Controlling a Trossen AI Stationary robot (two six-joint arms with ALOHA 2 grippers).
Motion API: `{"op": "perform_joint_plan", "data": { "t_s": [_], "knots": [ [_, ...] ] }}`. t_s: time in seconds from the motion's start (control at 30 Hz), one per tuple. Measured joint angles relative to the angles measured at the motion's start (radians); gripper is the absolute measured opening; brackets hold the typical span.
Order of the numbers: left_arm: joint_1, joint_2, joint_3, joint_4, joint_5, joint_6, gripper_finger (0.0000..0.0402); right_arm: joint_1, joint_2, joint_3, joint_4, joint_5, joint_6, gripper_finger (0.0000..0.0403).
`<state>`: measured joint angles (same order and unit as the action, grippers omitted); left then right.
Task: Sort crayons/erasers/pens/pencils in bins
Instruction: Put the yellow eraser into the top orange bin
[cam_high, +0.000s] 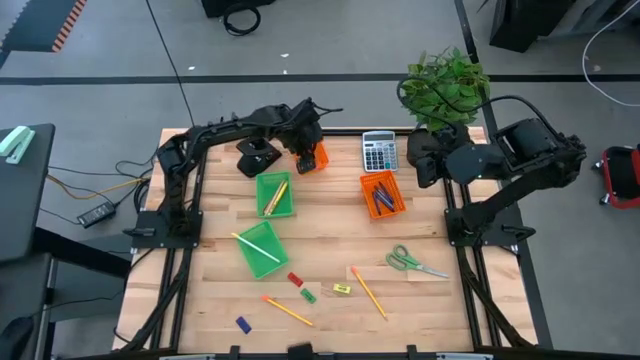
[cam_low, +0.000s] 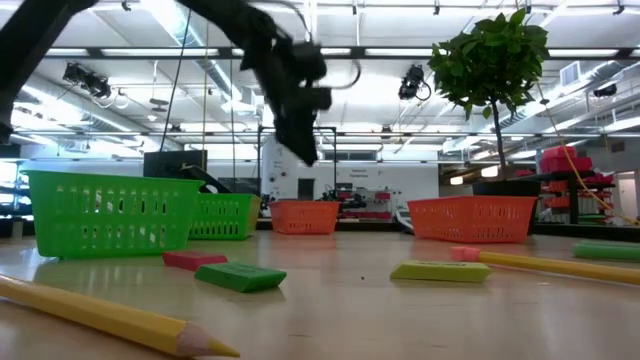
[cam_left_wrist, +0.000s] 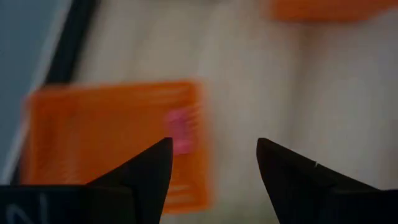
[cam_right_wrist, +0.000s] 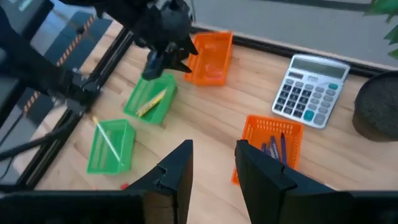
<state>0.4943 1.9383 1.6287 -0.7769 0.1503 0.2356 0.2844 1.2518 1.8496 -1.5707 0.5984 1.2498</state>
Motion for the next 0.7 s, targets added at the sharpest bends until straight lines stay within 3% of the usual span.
{"op": "perform_joint_plan", "data": {
  "t_s": [0.23, 0.43, 0.53, 0.7],
  "knots": [
    [-0.227, -0.113, 0.001, -0.021, 0.099, 0.085, 0.0203, 0.056, 0.010, 0.000, 0.000, -0.147, -0.023, 0.0127],
    [-0.444, -0.129, 0.001, 0.065, 0.098, -0.102, 0.0190, 0.180, 0.032, 0.000, 0.000, -0.150, -0.013, 0.0127],
    [-0.557, -0.122, 0.001, 0.212, 0.061, -0.209, 0.0190, 0.254, 0.058, 0.000, 0.000, -0.141, 0.036, 0.0127],
    [-0.716, -0.096, 0.003, 0.402, -0.085, -0.314, 0.0189, 0.398, 0.118, 0.000, 0.000, -0.135, 0.057, 0.0127]
  ]
}}
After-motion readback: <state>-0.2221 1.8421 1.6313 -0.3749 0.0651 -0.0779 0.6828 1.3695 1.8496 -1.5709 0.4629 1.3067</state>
